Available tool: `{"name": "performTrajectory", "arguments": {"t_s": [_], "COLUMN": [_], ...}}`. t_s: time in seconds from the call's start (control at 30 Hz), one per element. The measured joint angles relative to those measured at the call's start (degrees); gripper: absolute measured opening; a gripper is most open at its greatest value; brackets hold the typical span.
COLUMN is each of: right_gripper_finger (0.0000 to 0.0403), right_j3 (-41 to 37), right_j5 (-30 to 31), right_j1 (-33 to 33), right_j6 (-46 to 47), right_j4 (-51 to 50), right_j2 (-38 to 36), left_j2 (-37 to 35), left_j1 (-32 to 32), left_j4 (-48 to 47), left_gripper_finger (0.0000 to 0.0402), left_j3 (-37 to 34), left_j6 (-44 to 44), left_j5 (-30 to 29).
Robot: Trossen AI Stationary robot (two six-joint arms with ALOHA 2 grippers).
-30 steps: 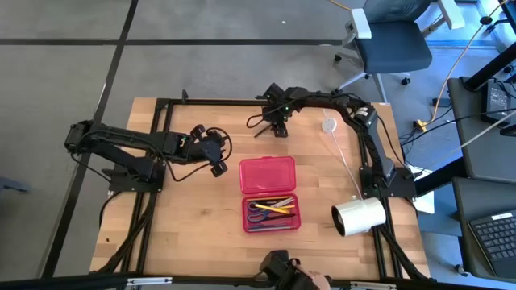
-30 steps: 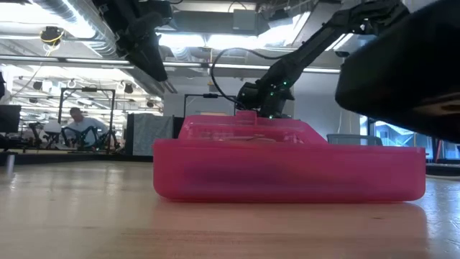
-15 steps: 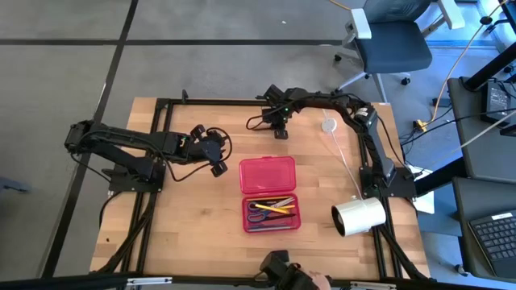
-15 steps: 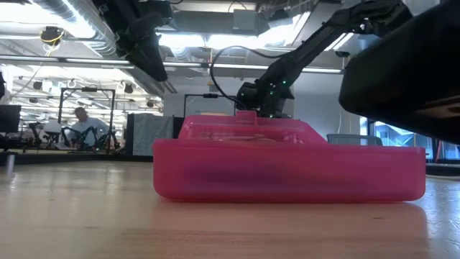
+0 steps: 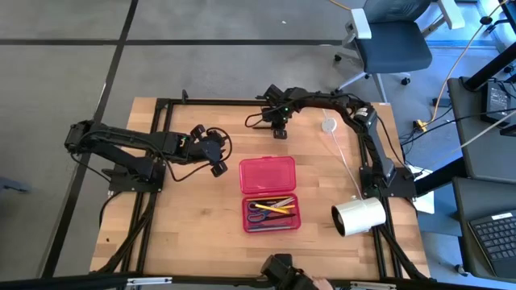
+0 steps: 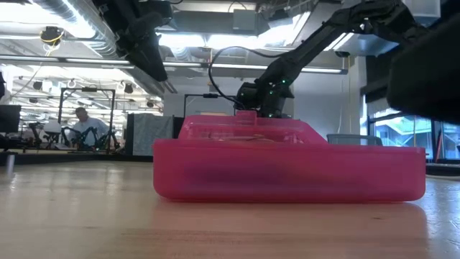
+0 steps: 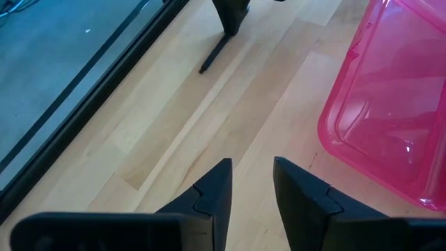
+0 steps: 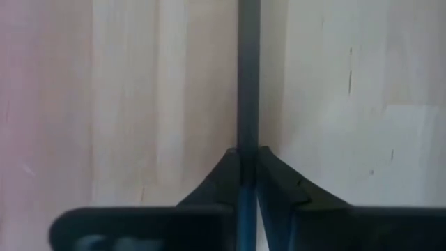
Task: Pick & place school supplies into a supply box
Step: Put the black pen into the red supply box
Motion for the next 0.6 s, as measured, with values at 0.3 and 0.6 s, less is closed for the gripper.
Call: {"name": "performTrajectory", "arguments": {"t_s": [0.3, 0.6], "right_gripper_finger": [0.0033, 0.0037], "right_j3": [-0.53, -0.40], "right_j5": [0.23, 0.78], "right_j1": [0.55, 2.42], "right_j6": [1.75, 3.36], "right_j4": [-3.35, -6.87], "right_j2": [-3.74, -8.83], "left_j2": [0.00, 0.00], "left_j1": [-0.05, -0.07], "left_j4": [-0.02, -0.02], "left_gripper_finger": [0.0094, 0.0097], "left_j3": [0.00, 0.00], "left_j6": [-0.18, -0.18], "left_j5": [1.28, 1.51]}}
